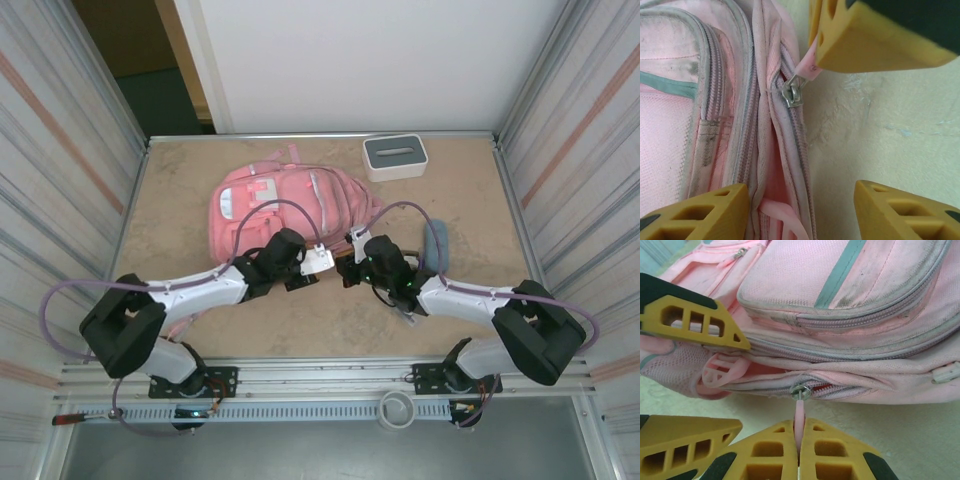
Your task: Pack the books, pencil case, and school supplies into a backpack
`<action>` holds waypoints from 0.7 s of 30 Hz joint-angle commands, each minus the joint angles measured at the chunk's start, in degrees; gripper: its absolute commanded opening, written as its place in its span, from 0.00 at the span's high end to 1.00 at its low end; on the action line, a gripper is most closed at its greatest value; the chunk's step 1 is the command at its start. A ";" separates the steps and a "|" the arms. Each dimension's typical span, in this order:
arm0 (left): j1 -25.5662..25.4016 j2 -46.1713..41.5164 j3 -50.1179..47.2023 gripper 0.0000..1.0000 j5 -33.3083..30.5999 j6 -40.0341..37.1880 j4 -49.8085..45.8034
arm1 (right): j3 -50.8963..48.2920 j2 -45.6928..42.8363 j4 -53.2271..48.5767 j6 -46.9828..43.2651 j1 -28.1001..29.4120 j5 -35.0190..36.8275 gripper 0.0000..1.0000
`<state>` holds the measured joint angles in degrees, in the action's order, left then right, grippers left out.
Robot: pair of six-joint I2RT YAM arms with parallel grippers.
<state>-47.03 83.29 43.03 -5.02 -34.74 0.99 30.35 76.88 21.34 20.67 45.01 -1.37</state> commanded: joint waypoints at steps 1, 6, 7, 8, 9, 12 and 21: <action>-0.44 2.21 1.54 0.43 -3.71 -1.79 5.09 | 0.01 -2.19 4.97 1.92 0.27 -1.03 1.00; -0.52 3.72 0.36 0.61 -7.79 -2.91 9.25 | -0.44 -1.85 5.27 2.26 0.04 -0.74 1.00; -0.52 3.67 -0.06 0.65 -8.22 -3.12 9.81 | -0.67 -1.95 5.33 2.49 -0.14 -0.71 1.00; -0.51 3.55 -0.55 0.71 -8.81 -3.29 10.41 | -0.89 -2.14 5.38 2.61 -0.18 -0.58 1.00; -0.49 3.27 -0.98 0.78 -9.29 -3.39 10.69 | -1.23 -2.36 5.25 2.55 -0.28 -0.16 1.00; -0.44 1.58 -1.92 0.98 -9.54 -3.33 10.61 | -1.77 -3.26 3.71 2.31 -0.28 2.67 1.00; 1.19 -9.14 -6.56 1.00 -5.89 -1.53 10.19 | -0.38 -6.53 -7.10 1.67 -0.25 20.33 1.00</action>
<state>-47.83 79.61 37.93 -9.76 -37.63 10.55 28.73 72.73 19.57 22.06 45.60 6.68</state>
